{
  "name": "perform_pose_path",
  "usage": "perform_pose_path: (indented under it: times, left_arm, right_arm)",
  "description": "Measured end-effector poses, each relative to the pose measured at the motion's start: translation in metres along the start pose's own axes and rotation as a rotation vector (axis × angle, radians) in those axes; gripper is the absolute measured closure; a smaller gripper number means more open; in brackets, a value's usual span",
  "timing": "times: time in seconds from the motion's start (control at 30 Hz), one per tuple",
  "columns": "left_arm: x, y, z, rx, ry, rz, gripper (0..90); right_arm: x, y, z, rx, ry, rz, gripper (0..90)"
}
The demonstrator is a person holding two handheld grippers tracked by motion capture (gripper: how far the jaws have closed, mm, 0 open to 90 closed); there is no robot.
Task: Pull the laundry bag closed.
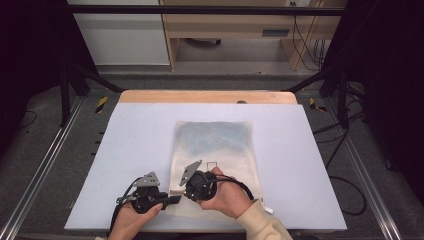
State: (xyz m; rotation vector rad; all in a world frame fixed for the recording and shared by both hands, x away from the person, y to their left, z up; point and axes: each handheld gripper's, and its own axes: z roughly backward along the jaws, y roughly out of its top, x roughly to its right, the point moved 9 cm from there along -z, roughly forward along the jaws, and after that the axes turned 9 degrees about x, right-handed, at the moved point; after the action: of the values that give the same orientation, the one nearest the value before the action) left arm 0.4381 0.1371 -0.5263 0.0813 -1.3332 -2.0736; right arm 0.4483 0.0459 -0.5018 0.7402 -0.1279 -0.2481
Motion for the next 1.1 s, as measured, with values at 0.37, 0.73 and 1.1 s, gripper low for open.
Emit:
perform_pose_path:
  times: [0.37, 0.73, 1.1]
  left_arm:
    - [0.002, 0.002, -0.001, 0.008, 0.007, -0.018, 82.2]
    - [0.003, 0.004, 0.0, 0.02, 0.005, -0.026, 82.1]
    - [0.004, 0.004, 0.0, 0.021, 0.004, -0.029, 82.1]
  right_arm:
    - [0.003, -0.008, 0.006, 0.005, -0.004, -0.022, 82.1]
    - [0.006, -0.01, 0.013, 0.01, -0.014, -0.028, 82.0]
    - [0.009, -0.018, 0.02, 0.018, -0.03, -0.046, 82.0]
